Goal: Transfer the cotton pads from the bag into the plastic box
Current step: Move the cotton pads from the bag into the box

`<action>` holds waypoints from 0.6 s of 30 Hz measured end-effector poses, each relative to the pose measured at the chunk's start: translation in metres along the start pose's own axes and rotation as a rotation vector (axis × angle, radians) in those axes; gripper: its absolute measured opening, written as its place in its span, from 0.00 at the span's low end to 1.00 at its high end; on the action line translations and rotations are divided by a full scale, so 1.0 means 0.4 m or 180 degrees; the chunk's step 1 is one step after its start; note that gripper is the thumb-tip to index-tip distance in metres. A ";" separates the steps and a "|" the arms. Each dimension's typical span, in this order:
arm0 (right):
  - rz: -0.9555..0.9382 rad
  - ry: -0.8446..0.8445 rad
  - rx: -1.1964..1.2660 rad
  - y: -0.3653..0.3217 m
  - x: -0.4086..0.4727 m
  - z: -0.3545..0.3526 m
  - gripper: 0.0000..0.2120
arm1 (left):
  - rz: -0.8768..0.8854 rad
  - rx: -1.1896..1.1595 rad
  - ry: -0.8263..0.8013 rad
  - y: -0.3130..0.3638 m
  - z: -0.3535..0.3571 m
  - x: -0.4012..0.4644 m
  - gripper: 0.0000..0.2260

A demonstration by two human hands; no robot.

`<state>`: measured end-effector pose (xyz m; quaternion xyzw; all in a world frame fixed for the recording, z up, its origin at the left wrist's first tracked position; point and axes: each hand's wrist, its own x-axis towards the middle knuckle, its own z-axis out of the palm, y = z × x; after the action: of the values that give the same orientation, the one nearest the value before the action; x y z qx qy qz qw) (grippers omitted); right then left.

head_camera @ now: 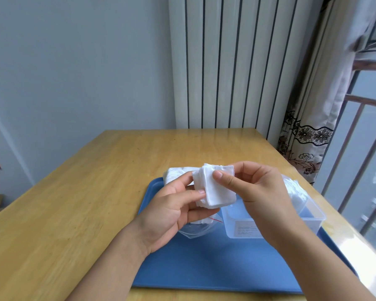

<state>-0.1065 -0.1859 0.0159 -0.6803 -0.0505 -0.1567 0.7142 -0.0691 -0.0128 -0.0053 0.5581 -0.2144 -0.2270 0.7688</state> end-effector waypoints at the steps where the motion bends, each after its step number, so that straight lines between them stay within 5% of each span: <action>1: -0.0010 0.0045 -0.0004 0.002 -0.001 0.002 0.07 | 0.0014 0.0016 -0.0031 -0.001 0.000 -0.001 0.20; 12: -0.0135 0.0119 -0.0197 0.019 0.006 0.004 0.06 | 0.0095 -0.0088 -0.0088 0.003 0.008 -0.002 0.20; 15: -0.0324 0.0155 -0.0388 0.030 0.005 0.015 0.06 | 0.0298 0.0532 0.0265 -0.009 0.017 0.001 0.14; 18: -0.0533 0.0282 -0.0859 0.046 -0.006 0.028 0.24 | 0.0401 0.0854 0.0476 -0.021 0.021 0.001 0.12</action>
<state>-0.1018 -0.1740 -0.0014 -0.7559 -0.0540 -0.2508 0.6023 -0.0744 -0.0218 -0.0110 0.6566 -0.2196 -0.1054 0.7138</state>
